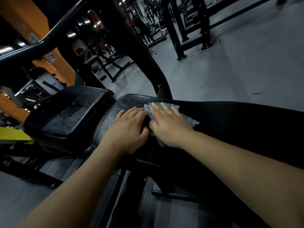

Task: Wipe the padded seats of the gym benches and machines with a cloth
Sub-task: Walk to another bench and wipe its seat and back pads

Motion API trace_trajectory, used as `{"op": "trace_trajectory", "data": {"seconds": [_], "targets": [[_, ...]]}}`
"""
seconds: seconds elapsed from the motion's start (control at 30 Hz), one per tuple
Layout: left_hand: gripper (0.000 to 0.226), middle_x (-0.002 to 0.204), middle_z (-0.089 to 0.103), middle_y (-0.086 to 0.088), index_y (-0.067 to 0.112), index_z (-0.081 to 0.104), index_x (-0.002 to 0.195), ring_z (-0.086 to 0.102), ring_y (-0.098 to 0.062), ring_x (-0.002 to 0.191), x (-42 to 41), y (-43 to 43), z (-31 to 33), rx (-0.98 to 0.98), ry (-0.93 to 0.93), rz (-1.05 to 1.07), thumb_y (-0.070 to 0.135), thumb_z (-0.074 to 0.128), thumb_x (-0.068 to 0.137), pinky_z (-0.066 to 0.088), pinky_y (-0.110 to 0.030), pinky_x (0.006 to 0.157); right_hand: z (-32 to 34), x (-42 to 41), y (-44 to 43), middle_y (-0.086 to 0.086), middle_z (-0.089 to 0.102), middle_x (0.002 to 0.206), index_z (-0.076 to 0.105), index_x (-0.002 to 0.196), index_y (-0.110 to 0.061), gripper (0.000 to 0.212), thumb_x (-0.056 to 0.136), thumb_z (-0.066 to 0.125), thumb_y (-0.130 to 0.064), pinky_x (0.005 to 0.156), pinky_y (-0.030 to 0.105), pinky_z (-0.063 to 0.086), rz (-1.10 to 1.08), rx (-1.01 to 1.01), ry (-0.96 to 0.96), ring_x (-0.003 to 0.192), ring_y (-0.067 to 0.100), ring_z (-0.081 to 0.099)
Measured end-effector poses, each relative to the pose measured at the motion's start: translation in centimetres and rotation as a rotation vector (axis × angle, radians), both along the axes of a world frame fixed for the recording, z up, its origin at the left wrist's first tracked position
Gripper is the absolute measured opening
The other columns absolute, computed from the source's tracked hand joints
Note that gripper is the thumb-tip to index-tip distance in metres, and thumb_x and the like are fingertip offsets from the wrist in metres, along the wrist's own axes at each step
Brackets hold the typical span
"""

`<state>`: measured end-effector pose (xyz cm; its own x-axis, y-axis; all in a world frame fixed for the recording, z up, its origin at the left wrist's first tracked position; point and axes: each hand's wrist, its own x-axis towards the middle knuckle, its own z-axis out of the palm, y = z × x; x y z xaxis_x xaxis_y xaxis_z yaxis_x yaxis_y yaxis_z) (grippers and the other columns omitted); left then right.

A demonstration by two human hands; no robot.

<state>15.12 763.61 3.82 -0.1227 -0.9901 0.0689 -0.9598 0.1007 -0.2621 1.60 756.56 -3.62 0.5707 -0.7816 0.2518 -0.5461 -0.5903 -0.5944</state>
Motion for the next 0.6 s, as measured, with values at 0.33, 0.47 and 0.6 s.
{"op": "trace_trajectory", "data": {"seconds": [0.33, 0.47, 0.6], "targets": [[0.046, 0.129, 0.058, -0.002, 0.015, 0.060, 0.119, 0.051, -0.022, 0.120, 0.2, -0.2, -0.2, -0.088, 0.083, 0.012, 0.032, 0.036, 0.083, 0.039, -0.041, 0.105, 1.6, 2.4, -2.8, -0.006, 0.006, 0.168, 0.014, 0.159, -0.027, 0.057, 0.103, 0.023, -0.036, 0.124, 0.045, 0.002, -0.105, 0.034, 0.042, 0.154, 0.020, 0.004], [0.020, 0.098, 0.049, 0.003, 0.019, 0.054, 0.094, 0.054, -0.023, 0.091, 1.4, 0.1, 1.0, -0.118, 0.034, 0.009, 0.034, 0.041, 0.087, 0.040, -0.033, 0.069, -0.7, -1.4, 2.1, -0.015, 0.002, 0.166, 0.011, 0.160, -0.030, 0.060, 0.101, 0.020, -0.040, 0.124, 0.032, -0.004, 0.140, -0.060, -0.036, 0.153, 0.007, -0.004], [0.063, 0.144, 0.050, 0.003, 0.025, 0.052, 0.137, 0.045, -0.020, 0.133, 4.1, -0.7, 2.6, -0.032, -0.120, -0.025, 0.053, 0.025, 0.087, 0.036, -0.037, 0.110, -0.1, -0.7, -1.5, -0.011, 0.004, 0.167, 0.011, 0.159, -0.032, 0.065, 0.095, 0.014, -0.043, 0.124, 0.036, 0.000, -0.017, -0.010, 0.043, 0.153, 0.011, 0.000]]}}
